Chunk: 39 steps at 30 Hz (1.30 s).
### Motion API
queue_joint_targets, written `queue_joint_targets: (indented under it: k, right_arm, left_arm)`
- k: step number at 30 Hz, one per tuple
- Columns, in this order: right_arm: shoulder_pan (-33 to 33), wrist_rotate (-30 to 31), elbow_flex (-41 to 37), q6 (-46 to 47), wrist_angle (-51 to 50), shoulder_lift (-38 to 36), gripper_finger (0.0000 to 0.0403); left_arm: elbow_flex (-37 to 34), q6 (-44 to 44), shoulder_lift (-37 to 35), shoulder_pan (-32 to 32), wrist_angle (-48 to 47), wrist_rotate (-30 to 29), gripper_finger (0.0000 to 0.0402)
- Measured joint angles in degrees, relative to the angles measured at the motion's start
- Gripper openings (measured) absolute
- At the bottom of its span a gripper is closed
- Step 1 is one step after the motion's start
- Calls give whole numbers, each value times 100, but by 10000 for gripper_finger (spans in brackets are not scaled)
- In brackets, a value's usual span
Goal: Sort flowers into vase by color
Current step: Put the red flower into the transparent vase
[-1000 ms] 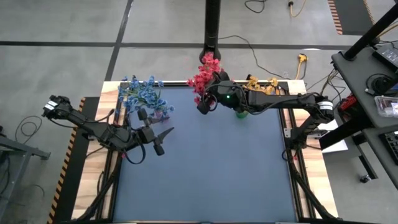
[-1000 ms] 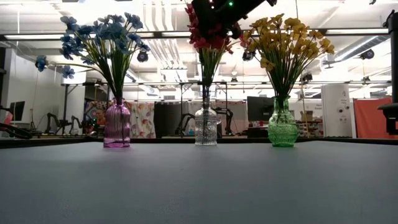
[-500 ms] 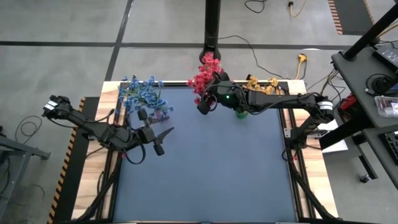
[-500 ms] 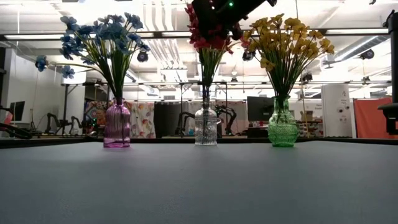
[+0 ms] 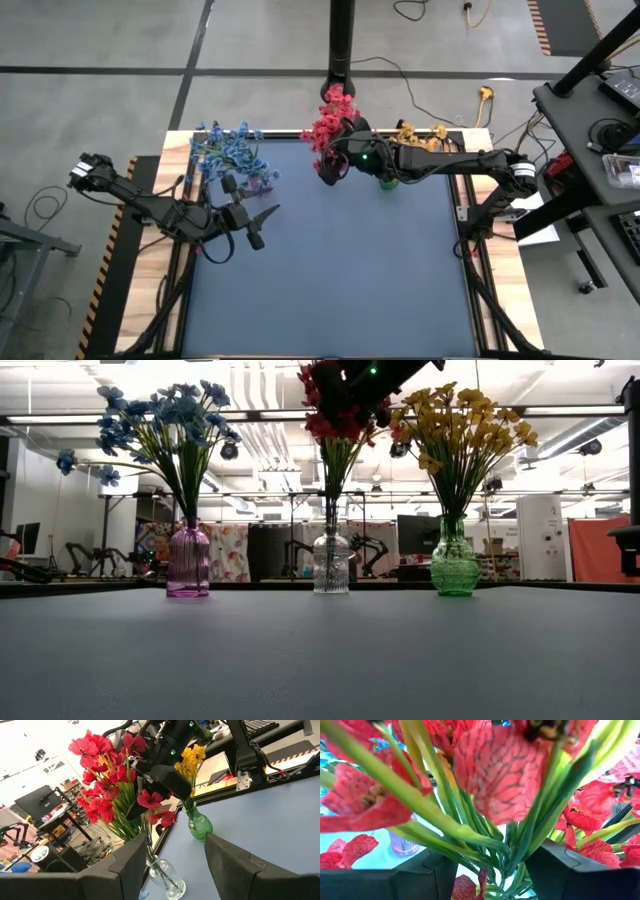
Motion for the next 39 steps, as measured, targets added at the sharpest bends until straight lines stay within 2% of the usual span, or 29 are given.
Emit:
queue_joint_targets:
  k: [8,24,39]
  right_arm:
    - [0,1,0,-81,-92,0,162]
    - [-63,4,-17,68,-11,42,39]
    - [-297,-66,-24,378,-70,142,33]
  left_arm:
    - [0,2,0,0,1,1,184]
    - [0,4,0,0,0,2,184]
    - [0,4,0,0,2,2,184]
